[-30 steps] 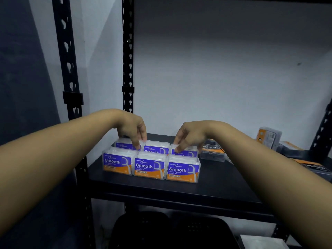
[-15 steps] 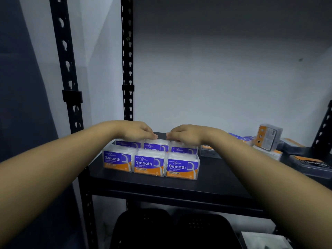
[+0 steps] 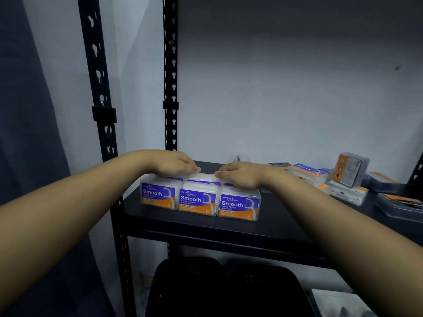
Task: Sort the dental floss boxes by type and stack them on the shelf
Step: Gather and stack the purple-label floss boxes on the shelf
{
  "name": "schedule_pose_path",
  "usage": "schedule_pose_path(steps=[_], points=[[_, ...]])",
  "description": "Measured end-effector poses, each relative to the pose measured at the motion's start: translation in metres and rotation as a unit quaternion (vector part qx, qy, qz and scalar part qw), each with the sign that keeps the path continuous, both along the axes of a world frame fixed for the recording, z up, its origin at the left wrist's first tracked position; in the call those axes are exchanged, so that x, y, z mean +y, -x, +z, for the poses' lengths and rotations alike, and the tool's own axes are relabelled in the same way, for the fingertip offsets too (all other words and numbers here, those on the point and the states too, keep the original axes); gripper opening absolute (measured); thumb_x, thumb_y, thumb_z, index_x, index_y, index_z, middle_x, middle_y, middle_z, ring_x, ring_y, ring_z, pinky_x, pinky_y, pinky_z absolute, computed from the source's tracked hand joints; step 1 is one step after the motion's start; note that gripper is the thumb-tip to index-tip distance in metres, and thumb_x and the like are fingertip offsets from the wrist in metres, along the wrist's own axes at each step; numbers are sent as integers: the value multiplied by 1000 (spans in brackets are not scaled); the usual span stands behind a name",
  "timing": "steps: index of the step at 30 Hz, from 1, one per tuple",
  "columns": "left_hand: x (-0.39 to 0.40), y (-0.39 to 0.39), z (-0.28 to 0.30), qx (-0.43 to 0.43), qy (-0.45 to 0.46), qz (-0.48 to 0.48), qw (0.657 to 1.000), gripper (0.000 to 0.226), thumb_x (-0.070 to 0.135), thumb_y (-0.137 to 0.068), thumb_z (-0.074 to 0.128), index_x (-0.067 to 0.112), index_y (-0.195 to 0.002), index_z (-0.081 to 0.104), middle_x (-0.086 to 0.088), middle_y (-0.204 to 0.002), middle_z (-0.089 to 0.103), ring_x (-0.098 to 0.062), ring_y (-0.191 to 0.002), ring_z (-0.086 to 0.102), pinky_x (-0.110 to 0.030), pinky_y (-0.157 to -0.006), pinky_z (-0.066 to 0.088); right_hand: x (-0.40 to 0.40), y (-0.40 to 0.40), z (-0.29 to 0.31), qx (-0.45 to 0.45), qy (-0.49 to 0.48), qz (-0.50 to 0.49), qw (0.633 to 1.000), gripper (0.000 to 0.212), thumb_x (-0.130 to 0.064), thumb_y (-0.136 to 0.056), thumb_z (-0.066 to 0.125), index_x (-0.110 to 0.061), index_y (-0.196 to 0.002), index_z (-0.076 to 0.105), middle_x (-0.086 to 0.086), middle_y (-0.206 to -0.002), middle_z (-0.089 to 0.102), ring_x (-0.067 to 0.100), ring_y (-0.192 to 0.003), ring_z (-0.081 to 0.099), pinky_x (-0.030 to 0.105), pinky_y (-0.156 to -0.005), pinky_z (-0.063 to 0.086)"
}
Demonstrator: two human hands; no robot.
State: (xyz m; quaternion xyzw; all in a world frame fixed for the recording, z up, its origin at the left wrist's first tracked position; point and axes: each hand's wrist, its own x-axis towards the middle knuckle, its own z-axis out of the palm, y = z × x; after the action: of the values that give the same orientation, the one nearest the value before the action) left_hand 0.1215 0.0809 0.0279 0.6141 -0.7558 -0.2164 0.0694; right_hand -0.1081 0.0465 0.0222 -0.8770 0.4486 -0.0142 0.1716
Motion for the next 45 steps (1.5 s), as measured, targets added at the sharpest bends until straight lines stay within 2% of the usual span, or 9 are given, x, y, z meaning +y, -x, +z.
schedule_pose_path(steps=[2, 6, 11, 14, 19, 28, 33, 38, 45], points=[[5, 2, 0, 16, -8, -3, 1000, 35, 53, -102, 44, 31, -94, 69, 11, -96, 76, -15, -95, 73, -32, -89, 53, 4, 0, 0, 3, 2, 0, 1000, 53, -56, -106, 34, -25, -145, 51, -1, -146, 57, 18, -125, 59, 32, -101, 47], [13, 2, -3, 27, 3, -7, 1000, 37, 56, -101, 42, 30, -94, 68, 9, -97, 75, -15, -96, 72, -33, -92, 53, 17, 0, -1, 1, 6, 4, 1000, 53, -55, -107, 31, -25, -145, 51, 0, -149, 54, 20, -130, 55, 33, -102, 45], [22, 3, -11, 16, 27, 0, 1000, 37, 55, -102, 42, 28, -108, 65, 7, -107, 71, -14, -101, 68, -35, -96, 51, 24, 0, -6, 1, 5, 2, 1000, 45, -52, -107, 34, -27, -139, 53, 0, -141, 61, 17, -119, 60, 32, -91, 49], [27, 6, -20, 21, 55, 2, 998, 38, 50, -103, 43, 20, -113, 63, 3, -108, 70, -15, -102, 67, -34, -94, 50, 26, -2, -9, 3, 20, 4, 1000, 43, -50, -108, 31, -26, -137, 52, 4, -141, 60, 21, -123, 59, 38, -99, 48], [32, 6, -33, -6, 113, 2, 994, 40, 56, -102, 38, 23, -108, 60, 6, -104, 70, -12, -97, 66, -38, -93, 51, 26, -2, -23, 1, 75, -6, 997, 36, -53, -107, 24, -28, -116, 49, 10, -132, 64, 29, -118, 59, 45, -104, 45], [48, 9, -31, -12, 113, -1, 993, 42, 54, -103, 34, 21, -113, 59, 4, -106, 70, -12, -97, 66, -35, -91, 51, 34, -3, -32, -1, 123, -11, 992, 35, -59, -105, 21, -35, -105, 46, 6, -128, 66, 29, -117, 59, 49, -102, 46], [54, 7, -31, -7, 116, -2, 993, 43, 54, -102, 35, 20, -113, 59, 4, -106, 70, -12, -97, 67, -35, -90, 52, 41, -3, -32, -7, 130, -15, 991, 40, -62, -104, 21, -35, -106, 50, 1, -126, 67, 26, -116, 60, 49, -101, 47], [57, 7, -32, 6, 112, -2, 994, 43, 54, -102, 37, 18, -112, 60, 3, -106, 71, -13, -97, 67, -40, -92, 53, 48, -3, -33, -11, 134, -26, 991, 49, -62, -104, 20, -32, -118, 56, 2, -127, 67, 27, -116, 61, 50, -101, 47], [58, 6, -32, 24, 98, -6, 995, 44, 56, -100, 37, 21, -113, 61, 4, -107, 72, -12, -97, 69, -42, -93, 54, 51, -4, -35, -14, 150, -30, 988, 52, -61, -104, 20, -26, -108, 58, 6, -119, 69, 29, -112, 62, 48, -98, 49]])
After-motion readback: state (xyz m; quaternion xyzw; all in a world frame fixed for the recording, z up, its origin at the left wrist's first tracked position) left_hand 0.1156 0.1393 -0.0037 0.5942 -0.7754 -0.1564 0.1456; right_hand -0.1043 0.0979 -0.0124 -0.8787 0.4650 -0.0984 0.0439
